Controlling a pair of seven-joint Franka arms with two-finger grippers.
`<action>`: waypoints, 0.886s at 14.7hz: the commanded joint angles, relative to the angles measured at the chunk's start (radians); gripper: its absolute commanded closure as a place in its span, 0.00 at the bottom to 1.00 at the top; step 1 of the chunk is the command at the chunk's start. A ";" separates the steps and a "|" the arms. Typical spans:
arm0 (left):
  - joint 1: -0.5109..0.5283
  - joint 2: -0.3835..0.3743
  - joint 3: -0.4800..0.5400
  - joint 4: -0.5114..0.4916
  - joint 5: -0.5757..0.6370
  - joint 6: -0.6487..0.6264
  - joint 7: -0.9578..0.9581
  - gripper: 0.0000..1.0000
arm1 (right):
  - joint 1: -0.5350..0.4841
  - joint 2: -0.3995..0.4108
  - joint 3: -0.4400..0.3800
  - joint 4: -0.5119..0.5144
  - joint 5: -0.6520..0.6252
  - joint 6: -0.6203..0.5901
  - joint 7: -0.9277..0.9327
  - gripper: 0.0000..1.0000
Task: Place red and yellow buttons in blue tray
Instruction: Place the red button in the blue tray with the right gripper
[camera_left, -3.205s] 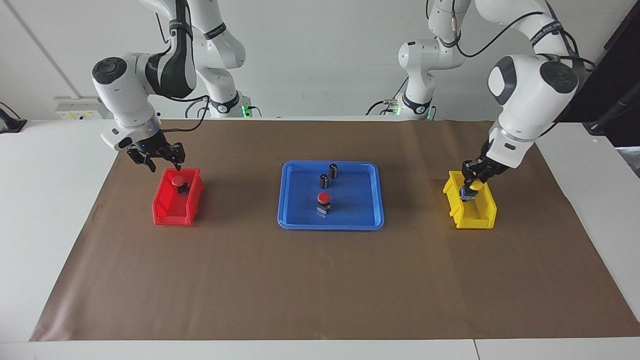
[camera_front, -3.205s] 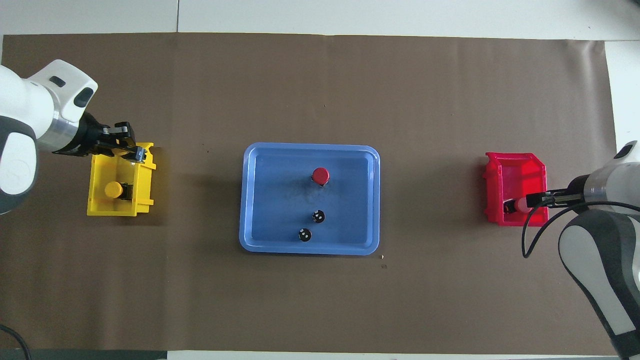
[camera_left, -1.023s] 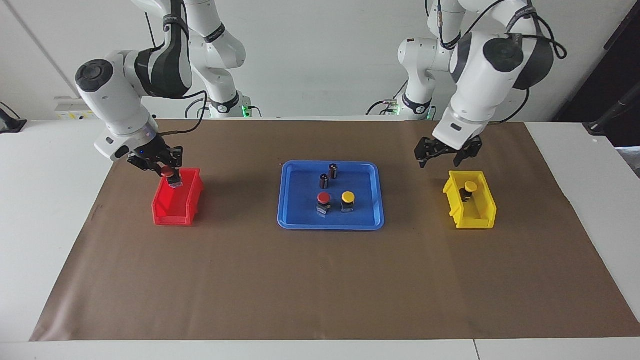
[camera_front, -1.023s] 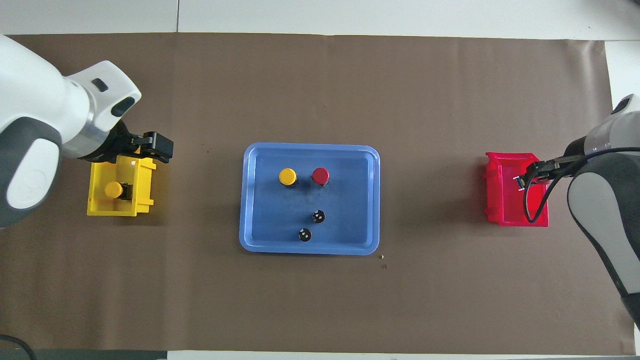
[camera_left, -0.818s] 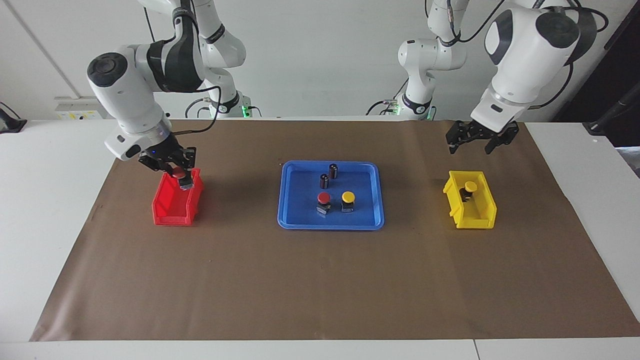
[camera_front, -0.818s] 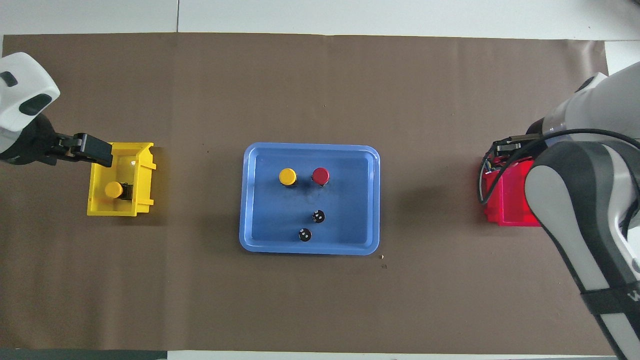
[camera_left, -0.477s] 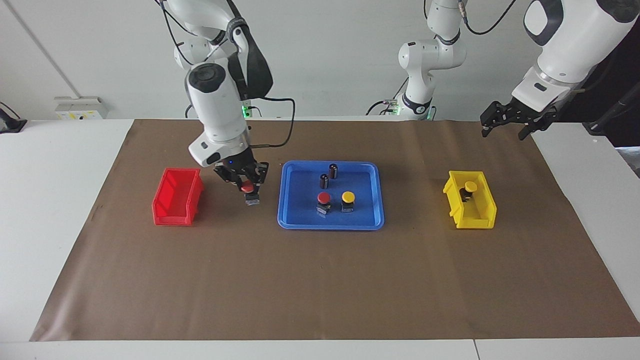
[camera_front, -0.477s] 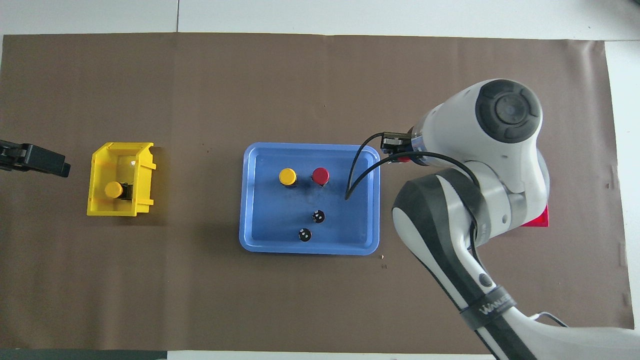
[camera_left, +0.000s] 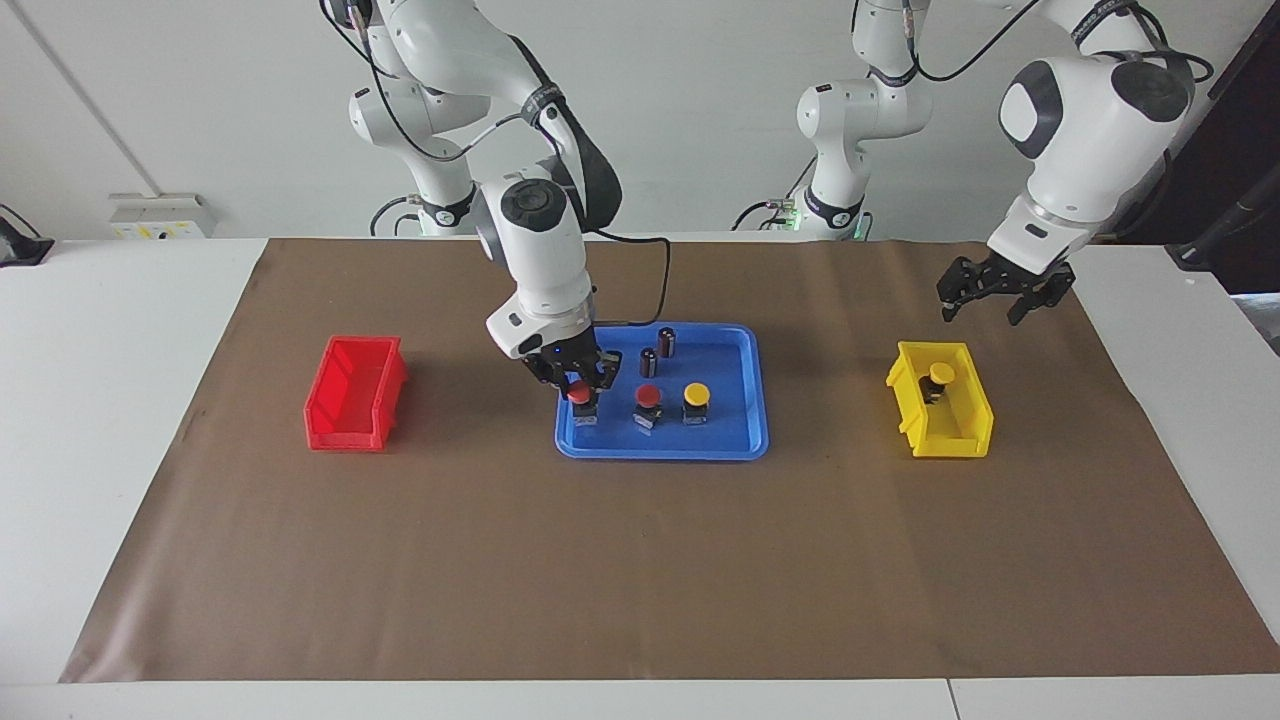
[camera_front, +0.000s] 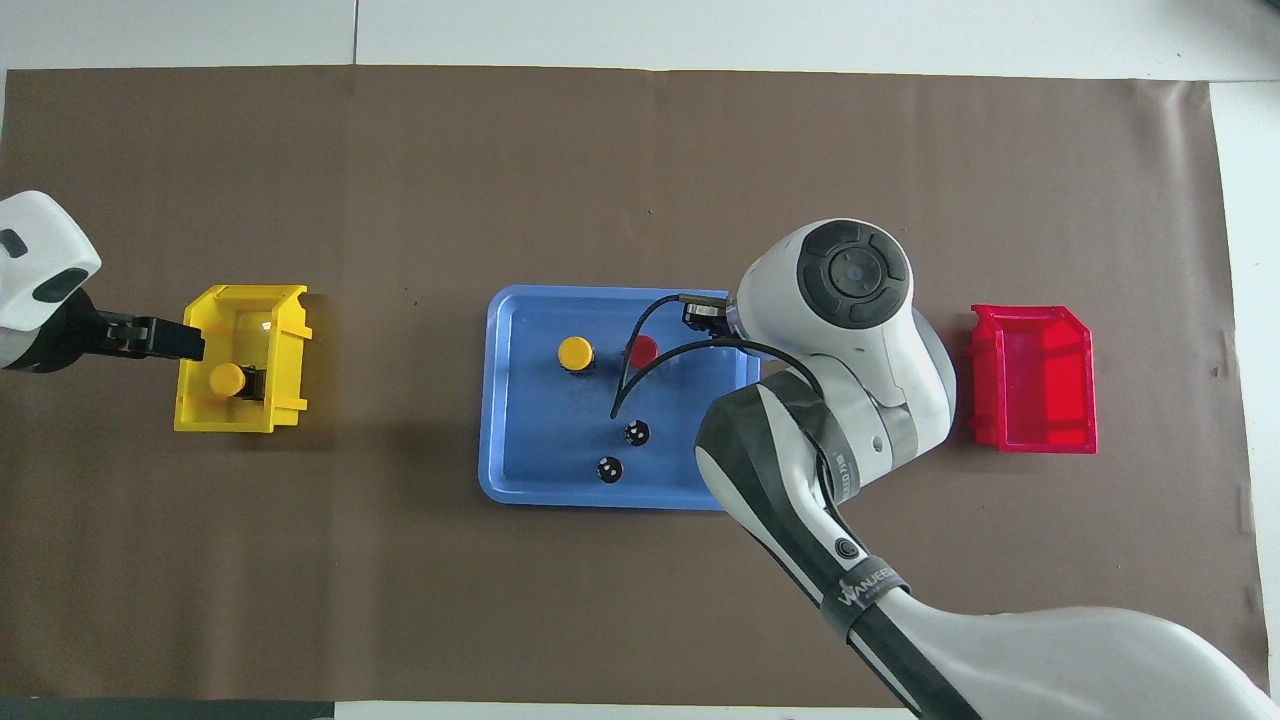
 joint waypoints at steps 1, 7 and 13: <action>0.037 -0.031 -0.005 -0.128 -0.011 0.146 -0.009 0.17 | 0.018 -0.011 0.001 -0.051 0.019 0.048 0.017 0.68; 0.043 0.028 -0.005 -0.194 -0.011 0.237 -0.132 0.26 | 0.041 0.007 0.000 -0.077 0.019 0.079 0.035 0.61; 0.031 0.052 -0.005 -0.240 -0.011 0.317 -0.141 0.30 | 0.033 0.015 -0.006 -0.021 -0.031 0.050 0.026 0.00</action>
